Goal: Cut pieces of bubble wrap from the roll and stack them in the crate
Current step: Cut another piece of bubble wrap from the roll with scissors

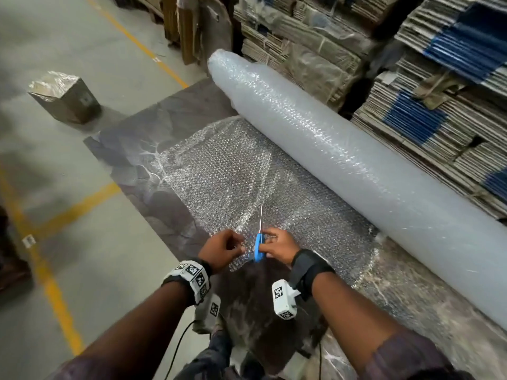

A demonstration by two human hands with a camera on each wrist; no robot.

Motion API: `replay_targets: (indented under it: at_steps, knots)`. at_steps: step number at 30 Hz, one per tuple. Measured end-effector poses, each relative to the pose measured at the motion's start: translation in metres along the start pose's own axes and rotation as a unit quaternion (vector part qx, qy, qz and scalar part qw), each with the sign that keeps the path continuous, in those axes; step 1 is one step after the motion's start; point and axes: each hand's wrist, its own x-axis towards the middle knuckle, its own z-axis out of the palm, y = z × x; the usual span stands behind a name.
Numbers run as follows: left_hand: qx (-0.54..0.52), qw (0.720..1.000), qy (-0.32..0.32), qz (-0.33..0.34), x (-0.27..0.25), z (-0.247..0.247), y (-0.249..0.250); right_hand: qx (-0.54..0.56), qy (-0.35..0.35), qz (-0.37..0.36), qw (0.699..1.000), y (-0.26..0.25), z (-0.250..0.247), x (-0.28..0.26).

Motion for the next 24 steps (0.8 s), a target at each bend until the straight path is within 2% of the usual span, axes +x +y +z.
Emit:
replay_targets:
  at_steps: [2,4,10,13,17,24]
  knots:
    - [0.104,0.992,0.065,0.022,0.004,0.012,-0.005,0.009,-0.012,0.01,1.0,0.011,-0.026,-0.01]
    - [0.152,0.984,0.09,0.028,0.007,0.027,-0.01,0.018,-0.03,0.028,0.999,0.024,-0.054,-0.018]
    - [0.279,0.956,0.072,-0.047,0.013,0.055,-0.026,0.089,-0.093,0.074,0.989,0.05,-0.115,-0.037]
    - [0.294,0.952,0.067,-0.062,0.008,0.06,-0.033,0.105,-0.135,0.12,0.978,0.051,-0.129,-0.039]
    - [0.297,0.951,0.061,-0.057,0.005,0.061,-0.035,0.068,-0.174,0.158,0.97,0.048,-0.139,-0.037]
    - [0.299,0.95,0.059,-0.063,0.004,0.062,-0.035,0.079,-0.162,0.14,0.974,0.046,-0.136,-0.016]
